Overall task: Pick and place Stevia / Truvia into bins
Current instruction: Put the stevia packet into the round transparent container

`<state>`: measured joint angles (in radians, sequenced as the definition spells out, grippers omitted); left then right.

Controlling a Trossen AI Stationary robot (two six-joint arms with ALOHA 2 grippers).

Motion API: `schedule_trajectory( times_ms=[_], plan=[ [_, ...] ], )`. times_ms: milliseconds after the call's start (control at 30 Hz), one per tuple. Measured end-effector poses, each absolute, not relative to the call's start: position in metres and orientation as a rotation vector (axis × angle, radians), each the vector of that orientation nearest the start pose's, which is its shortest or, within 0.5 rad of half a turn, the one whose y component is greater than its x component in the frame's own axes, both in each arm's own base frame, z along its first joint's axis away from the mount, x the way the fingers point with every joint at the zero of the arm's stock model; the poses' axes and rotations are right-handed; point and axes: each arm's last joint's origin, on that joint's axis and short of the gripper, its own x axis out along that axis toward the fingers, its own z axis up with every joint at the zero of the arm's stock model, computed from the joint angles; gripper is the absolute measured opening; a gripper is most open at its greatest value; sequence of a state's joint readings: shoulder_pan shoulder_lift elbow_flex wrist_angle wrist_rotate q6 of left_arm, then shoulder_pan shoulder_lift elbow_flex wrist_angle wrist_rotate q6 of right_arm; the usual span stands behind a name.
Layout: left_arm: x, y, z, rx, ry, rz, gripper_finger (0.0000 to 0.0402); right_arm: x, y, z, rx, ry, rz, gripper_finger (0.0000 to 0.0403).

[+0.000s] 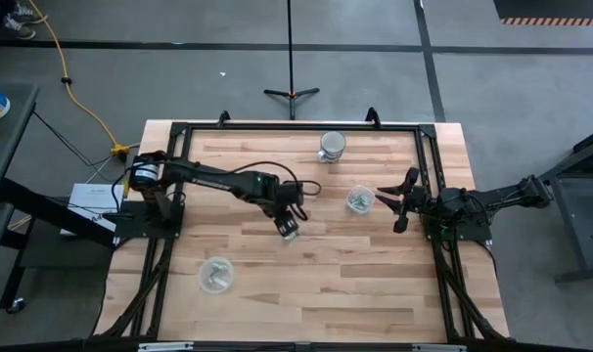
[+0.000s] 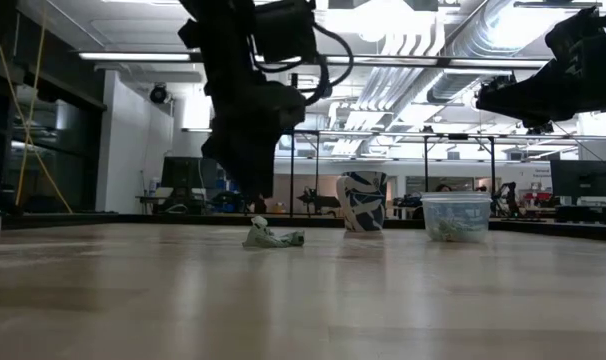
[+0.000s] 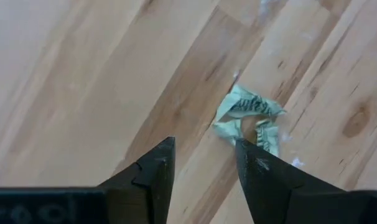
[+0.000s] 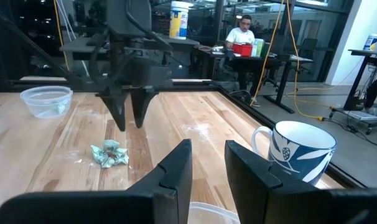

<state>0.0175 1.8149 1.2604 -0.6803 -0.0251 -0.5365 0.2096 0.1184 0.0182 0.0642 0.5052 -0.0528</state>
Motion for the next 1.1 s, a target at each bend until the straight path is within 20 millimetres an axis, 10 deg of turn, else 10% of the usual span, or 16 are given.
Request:
schedule_trajectory(
  times_ms=[667, 1100],
  plan=[
    [0.369, -0.02, 0.156, -0.434, 1.228, 0.271, 0.0279, 0.101, 0.007, 0.167, -0.063, 0.04, -0.296, 0.0087],
    [0.369, -0.019, 0.155, -0.408, 1.223, 0.295, 0.0251, 0.101, 0.007, 0.167, -0.062, 0.036, -0.296, 0.0087]
  ],
)
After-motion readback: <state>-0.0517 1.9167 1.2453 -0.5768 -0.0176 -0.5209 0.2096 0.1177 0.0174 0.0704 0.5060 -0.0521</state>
